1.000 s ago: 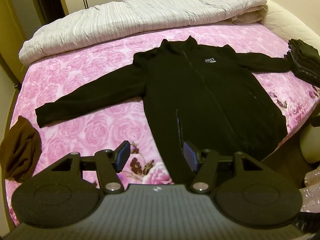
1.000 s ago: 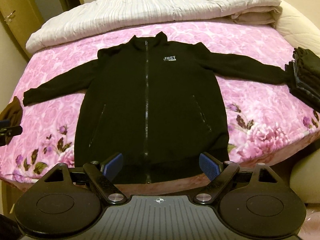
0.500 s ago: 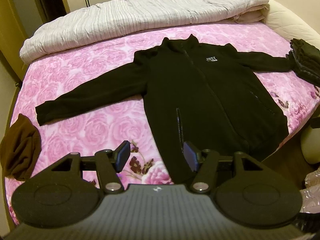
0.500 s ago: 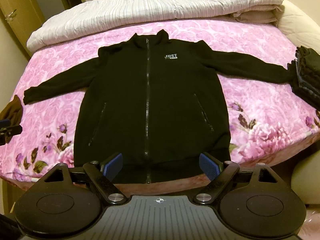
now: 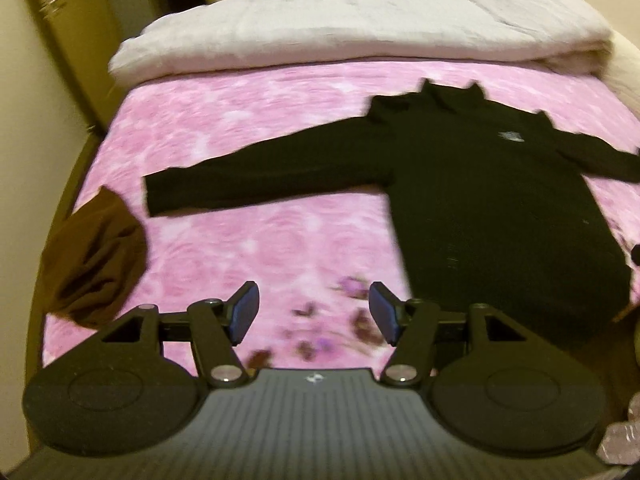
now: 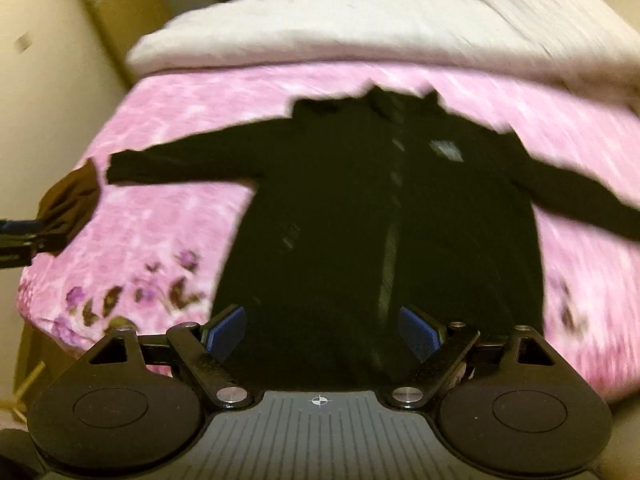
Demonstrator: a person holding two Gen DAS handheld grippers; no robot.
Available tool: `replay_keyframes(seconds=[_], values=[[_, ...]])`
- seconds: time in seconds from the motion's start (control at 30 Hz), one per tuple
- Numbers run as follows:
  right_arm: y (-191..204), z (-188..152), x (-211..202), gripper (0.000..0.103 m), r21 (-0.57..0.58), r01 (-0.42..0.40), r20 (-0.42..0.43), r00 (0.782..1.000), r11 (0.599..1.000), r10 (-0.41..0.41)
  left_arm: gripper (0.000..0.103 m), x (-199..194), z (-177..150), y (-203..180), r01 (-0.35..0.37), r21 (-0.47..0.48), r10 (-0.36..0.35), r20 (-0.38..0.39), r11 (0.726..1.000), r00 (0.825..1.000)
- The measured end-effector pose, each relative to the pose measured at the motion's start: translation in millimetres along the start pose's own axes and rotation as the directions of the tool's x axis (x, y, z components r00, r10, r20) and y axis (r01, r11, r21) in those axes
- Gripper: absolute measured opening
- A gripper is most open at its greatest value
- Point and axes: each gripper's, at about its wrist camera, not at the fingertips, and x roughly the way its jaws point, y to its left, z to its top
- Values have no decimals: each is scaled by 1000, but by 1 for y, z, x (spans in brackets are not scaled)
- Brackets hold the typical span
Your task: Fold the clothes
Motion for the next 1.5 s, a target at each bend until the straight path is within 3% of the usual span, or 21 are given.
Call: replay_keyframes(seconds=[0.2, 0.33, 0.37, 0.4, 0.5, 0.63, 0.83, 0.97, 1.03, 1.07, 1.1, 1.13, 1.23, 1.37, 1.43, 1.5], values=[[103, 67, 68, 87, -217, -67, 39, 996, 974, 77, 57, 47, 17, 92, -46, -63, 45, -12, 997, 999], [184, 107, 136, 86, -371, -138, 34, 986, 918, 162, 57, 90, 28, 156, -69, -58, 68, -28, 996, 997], [205, 116, 156, 80, -413, -156, 29, 982, 897, 184, 57, 101, 31, 171, -75, -51, 74, -31, 996, 997], [226, 124, 176, 66, -455, -172, 22, 979, 874, 204, 57, 111, 34, 186, -81, -43, 80, -32, 996, 996], [287, 141, 238, 49, -576, -207, 3, 967, 791, 255, 57, 138, 41, 224, -114, -27, 113, -25, 993, 993], [357, 147, 318, 49, -726, -216, -23, 957, 653, 291, 57, 161, 45, 264, -152, -45, 151, -11, 987, 988], [426, 129, 413, 49, -895, -147, -32, 963, 421, 269, 57, 185, 30, 305, -169, -142, 164, -45, 975, 985], [444, 126, 450, 49, -929, -118, -29, 969, 352, 247, 57, 194, 16, 316, -176, -178, 164, -85, 968, 983], [448, 129, 458, 47, -926, -111, -21, 970, 360, 244, 57, 194, 11, 318, -177, -188, 161, -95, 966, 982], [449, 132, 460, 25, -918, -115, -22, 970, 378, 241, 57, 193, 10, 316, -177, -191, 161, -96, 966, 982], [451, 135, 462, 14, -909, -121, -26, 972, 398, 235, 57, 192, 9, 315, -177, -193, 161, -97, 965, 982], [450, 141, 459, 14, -893, -138, -31, 969, 429, 247, 57, 191, 8, 313, -177, -195, 160, -97, 965, 982], [429, 170, 427, 12, -810, -183, 14, 944, 558, 330, 57, 187, 12, 298, -155, -180, 140, -90, 972, 986], [349, 219, 356, 12, -597, -221, 194, 893, 771, 406, 57, 189, 31, 256, -66, -102, 59, -75, 993, 995], [309, 244, 321, 12, -468, -253, 289, 861, 847, 418, 57, 190, 44, 224, -7, -36, 5, -60, 999, 998], [241, 256, 274, 12, -319, -217, 429, 835, 922, 345, 57, 191, 55, 191, 50, 35, -48, -46, 998, 998]])
